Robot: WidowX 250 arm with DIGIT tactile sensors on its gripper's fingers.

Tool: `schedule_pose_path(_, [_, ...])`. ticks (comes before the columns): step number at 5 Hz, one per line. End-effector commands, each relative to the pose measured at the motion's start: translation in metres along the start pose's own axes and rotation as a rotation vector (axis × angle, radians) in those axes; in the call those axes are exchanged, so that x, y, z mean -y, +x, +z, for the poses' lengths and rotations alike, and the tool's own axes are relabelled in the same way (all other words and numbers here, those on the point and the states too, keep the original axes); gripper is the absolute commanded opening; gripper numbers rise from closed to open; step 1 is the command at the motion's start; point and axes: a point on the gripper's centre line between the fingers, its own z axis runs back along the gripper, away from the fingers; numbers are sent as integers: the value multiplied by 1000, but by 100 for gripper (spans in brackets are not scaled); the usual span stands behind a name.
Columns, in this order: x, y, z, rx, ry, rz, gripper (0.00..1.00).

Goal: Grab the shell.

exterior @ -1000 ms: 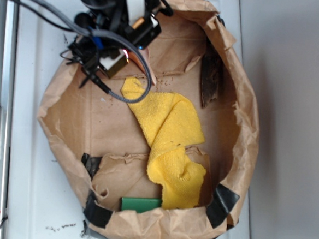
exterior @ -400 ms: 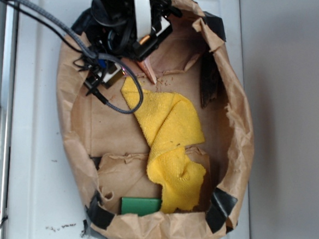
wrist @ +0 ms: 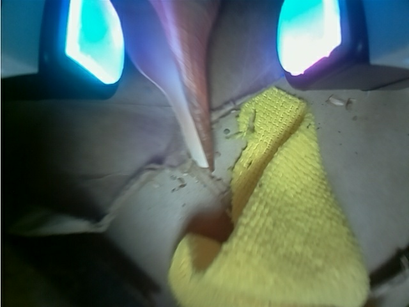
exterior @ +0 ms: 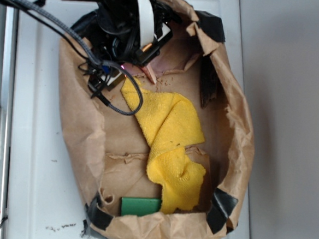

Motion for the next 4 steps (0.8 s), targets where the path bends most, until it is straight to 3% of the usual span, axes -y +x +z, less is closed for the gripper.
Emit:
schedule_pose_path(1, [-5,15,-11,-5,60,-72,100])
schedule_pose_path(3, [-4,20,-22,-14,48,-76,98])
schedule_pose_path(4, [-5,18,-20,-3,55,-67,0])
